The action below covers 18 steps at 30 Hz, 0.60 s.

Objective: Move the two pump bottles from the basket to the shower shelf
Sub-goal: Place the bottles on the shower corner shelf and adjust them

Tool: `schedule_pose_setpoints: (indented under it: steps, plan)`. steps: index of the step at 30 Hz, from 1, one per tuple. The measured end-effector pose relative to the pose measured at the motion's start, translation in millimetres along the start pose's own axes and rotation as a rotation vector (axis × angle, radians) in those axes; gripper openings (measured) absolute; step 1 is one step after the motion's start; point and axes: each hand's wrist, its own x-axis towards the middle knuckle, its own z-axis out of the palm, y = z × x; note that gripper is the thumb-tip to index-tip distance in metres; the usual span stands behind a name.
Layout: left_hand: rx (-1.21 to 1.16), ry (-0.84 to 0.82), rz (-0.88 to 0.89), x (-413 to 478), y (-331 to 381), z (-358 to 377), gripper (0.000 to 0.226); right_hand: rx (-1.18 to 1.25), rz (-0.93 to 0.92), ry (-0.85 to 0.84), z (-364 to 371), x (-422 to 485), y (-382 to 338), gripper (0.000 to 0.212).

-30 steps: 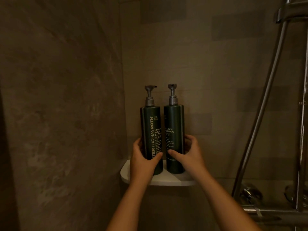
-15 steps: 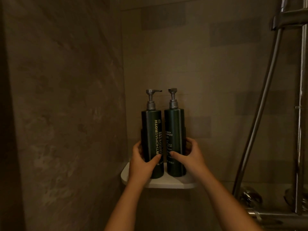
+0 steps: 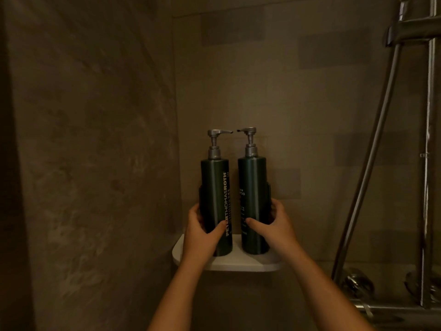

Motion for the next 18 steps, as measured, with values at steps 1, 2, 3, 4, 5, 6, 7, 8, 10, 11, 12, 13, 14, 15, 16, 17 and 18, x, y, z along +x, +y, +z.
schedule_pose_setpoints:
  steps: [1,2,3,4,5,6,7,8,10,11,12,13,14,15,16,17,18]
  plan:
    - [0.004,0.004,0.005,0.0,0.1,0.1,0.067,-0.006,0.004,0.008,-0.2,0.2,0.9,0.075]
    - [0.012,0.016,0.011,-0.1,0.4,0.4,0.067,-0.013,0.006,0.021,0.1,0.7,1.4,0.076]
    - [0.020,0.030,0.015,-0.4,0.8,0.9,0.068,-0.021,0.010,0.036,0.6,0.9,1.6,0.077]
    - [0.024,0.044,0.018,-0.7,1.1,1.3,0.069,-0.028,0.013,0.049,1.1,1.1,1.7,0.078]
    - [0.024,0.055,0.018,-1.1,1.0,1.8,0.069,-0.036,0.013,0.060,1.8,1.5,1.8,0.078]
    - [0.022,0.065,0.017,-1.2,0.5,2.1,0.069,-0.046,0.011,0.068,2.7,1.8,1.9,0.078]
    - [0.024,0.075,0.014,-1.3,-0.3,2.8,0.070,-0.059,0.011,0.077,4.0,2.1,1.6,0.078]
    - [0.033,0.086,0.011,-1.4,-1.1,3.6,0.070,-0.073,0.013,0.088,5.1,2.3,1.1,0.079]
    - [0.073,0.115,0.009,-1.2,-2.1,4.9,0.071,-0.093,0.017,0.104,6.2,3.2,0.6,0.081]
    - [0.095,0.126,0.009,-0.7,-2.4,5.0,0.073,-0.095,0.017,0.103,5.9,3.1,0.6,0.082]
    - [0.105,0.125,0.008,-0.5,-2.8,4.4,0.074,-0.089,0.016,0.095,5.1,2.7,0.4,0.083]
    - [0.099,0.107,0.006,-0.4,-3.3,3.3,0.075,-0.076,0.013,0.080,3.6,1.7,0.2,0.083]
    - [0.081,0.075,0.000,-0.5,-3.7,2.0,0.076,-0.062,0.011,0.058,1.5,0.6,0.0,0.082]
    - [0.064,0.039,-0.008,-0.9,-4.7,0.5,0.076,-0.051,0.009,0.033,-0.7,-0.5,0.0,0.080]
    - [0.054,0.004,-0.016,-1.2,-5.6,-1.0,0.076,-0.042,0.009,0.011,-3.1,-1.4,0.2,0.079]
    - [0.052,-0.022,-0.022,-1.7,-6.8,-2.1,0.075,-0.035,0.013,-0.006,-4.9,-2.0,0.4,0.078]
    - [0.058,-0.037,-0.020,-2.3,-7.9,-3.0,0.074,-0.029,0.017,-0.014,-5.8,-2.3,0.9,0.077]
